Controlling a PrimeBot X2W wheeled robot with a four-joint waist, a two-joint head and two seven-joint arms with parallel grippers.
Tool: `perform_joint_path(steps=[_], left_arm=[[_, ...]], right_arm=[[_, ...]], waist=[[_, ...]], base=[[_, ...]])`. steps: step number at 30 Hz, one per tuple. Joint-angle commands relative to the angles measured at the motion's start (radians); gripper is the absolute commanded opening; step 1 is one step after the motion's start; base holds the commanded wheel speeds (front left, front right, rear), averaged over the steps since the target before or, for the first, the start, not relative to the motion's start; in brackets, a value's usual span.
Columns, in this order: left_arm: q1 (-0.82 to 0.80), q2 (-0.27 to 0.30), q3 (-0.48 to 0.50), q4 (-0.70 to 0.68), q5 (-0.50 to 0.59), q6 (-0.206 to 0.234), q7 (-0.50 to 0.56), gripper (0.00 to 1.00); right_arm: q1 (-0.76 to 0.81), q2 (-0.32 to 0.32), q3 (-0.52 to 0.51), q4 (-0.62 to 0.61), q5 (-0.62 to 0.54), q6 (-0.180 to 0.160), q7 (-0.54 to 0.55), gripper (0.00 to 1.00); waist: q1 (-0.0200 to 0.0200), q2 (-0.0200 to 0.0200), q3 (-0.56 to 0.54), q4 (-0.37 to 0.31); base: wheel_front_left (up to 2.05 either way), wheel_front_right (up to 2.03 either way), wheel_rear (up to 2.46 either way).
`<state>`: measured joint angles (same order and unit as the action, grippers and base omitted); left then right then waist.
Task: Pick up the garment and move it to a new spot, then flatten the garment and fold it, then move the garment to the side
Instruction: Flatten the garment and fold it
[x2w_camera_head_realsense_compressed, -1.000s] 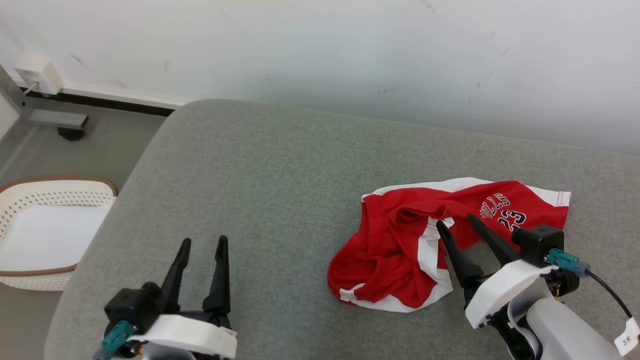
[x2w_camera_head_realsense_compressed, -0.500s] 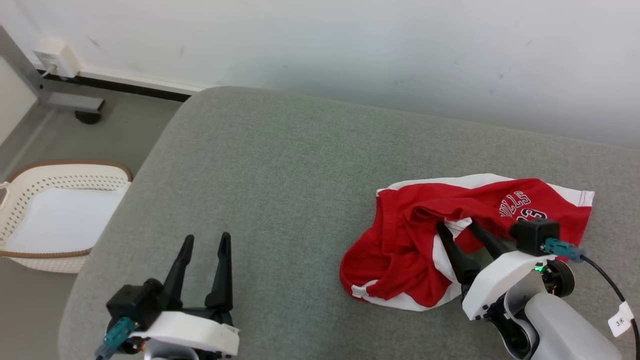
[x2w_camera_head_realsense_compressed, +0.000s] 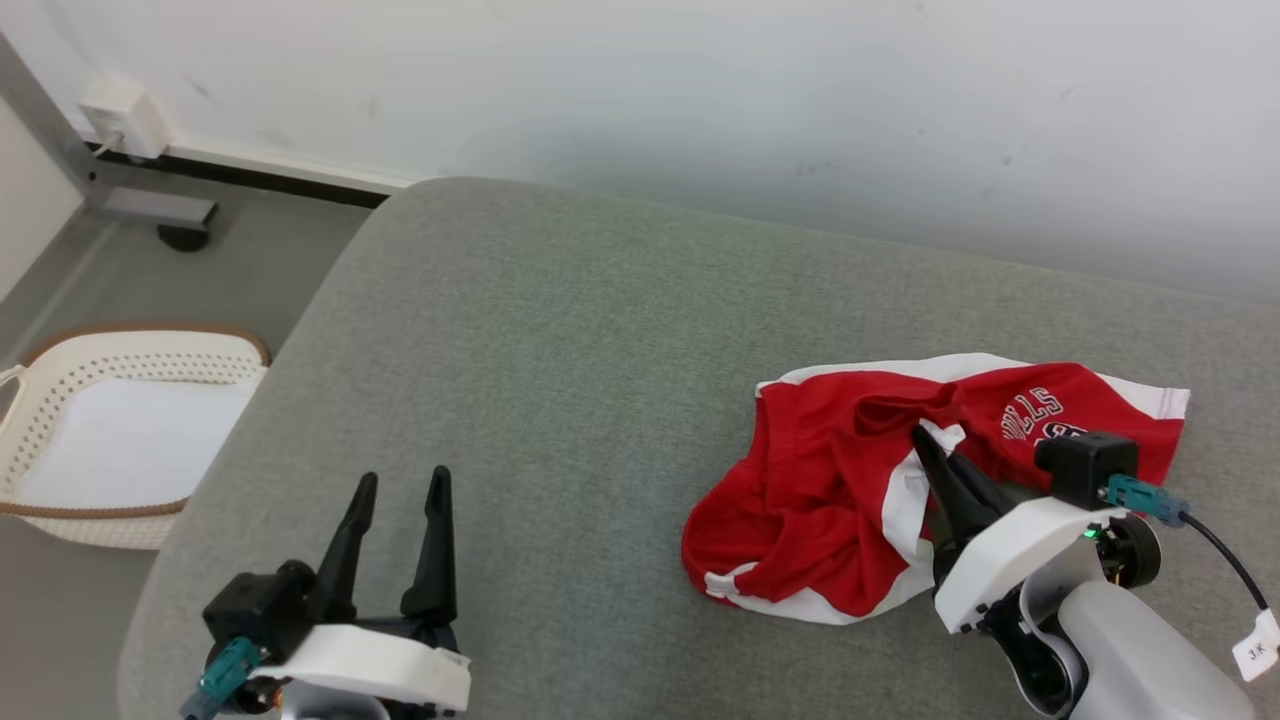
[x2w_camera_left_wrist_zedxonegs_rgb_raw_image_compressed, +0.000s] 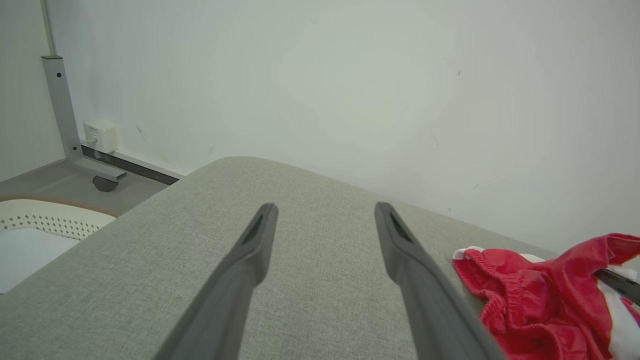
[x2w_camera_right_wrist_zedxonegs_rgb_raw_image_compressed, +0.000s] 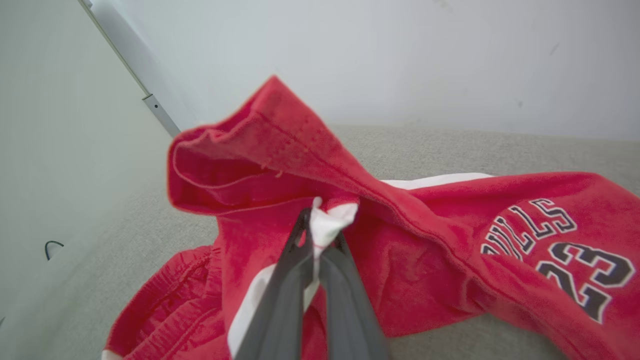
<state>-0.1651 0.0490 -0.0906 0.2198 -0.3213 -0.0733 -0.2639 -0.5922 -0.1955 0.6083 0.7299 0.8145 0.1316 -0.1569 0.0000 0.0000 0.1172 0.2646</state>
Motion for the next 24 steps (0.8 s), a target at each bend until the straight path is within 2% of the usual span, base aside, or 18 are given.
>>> perform_joint_path(steps=[1,8,13,17,18,24], left_arm=[[0.007,0.004,0.003,0.000,0.009,0.001,0.000,1.00],[0.029,0.004,0.015,-0.002,0.022,-0.003,0.000,1.00],[0.036,0.004,0.016,-0.004,0.033,-0.005,0.000,1.00],[0.040,0.004,0.026,-0.007,0.038,-0.007,0.000,1.00],[0.043,0.004,0.030,-0.007,0.042,-0.010,0.000,1.00],[0.046,0.004,0.037,-0.001,0.047,-0.016,0.000,1.00]], right_arm=[[0.022,-0.014,-0.002,-0.014,0.013,-0.002,0.000,0.00],[0.125,-0.090,-0.055,-0.174,0.039,-0.002,0.055,0.00],[0.234,-0.135,-0.150,-0.303,0.029,-0.002,0.114,0.00],[0.336,-0.128,-0.241,-0.401,0.039,-0.002,0.171,0.00],[0.386,-0.124,-0.290,-0.441,0.026,-0.002,0.198,0.00],[0.516,-0.074,-0.405,-0.538,0.008,-0.002,0.301,0.00]], waist=[[0.0000,0.0000,-0.006,-0.010],[0.0000,0.0000,-0.027,-0.086],[0.0000,0.0000,-0.040,-0.153],[0.0000,0.0000,-0.043,-0.203],[0.0000,0.0000,-0.043,-0.224],[0.0000,0.0000,-0.044,-0.274]], base=[[0.00,0.00,0.00],[0.00,0.00,0.00],[0.00,0.00,0.00],[0.00,0.00,0.00],[0.00,0.00,0.00],[0.00,0.00,0.00]])
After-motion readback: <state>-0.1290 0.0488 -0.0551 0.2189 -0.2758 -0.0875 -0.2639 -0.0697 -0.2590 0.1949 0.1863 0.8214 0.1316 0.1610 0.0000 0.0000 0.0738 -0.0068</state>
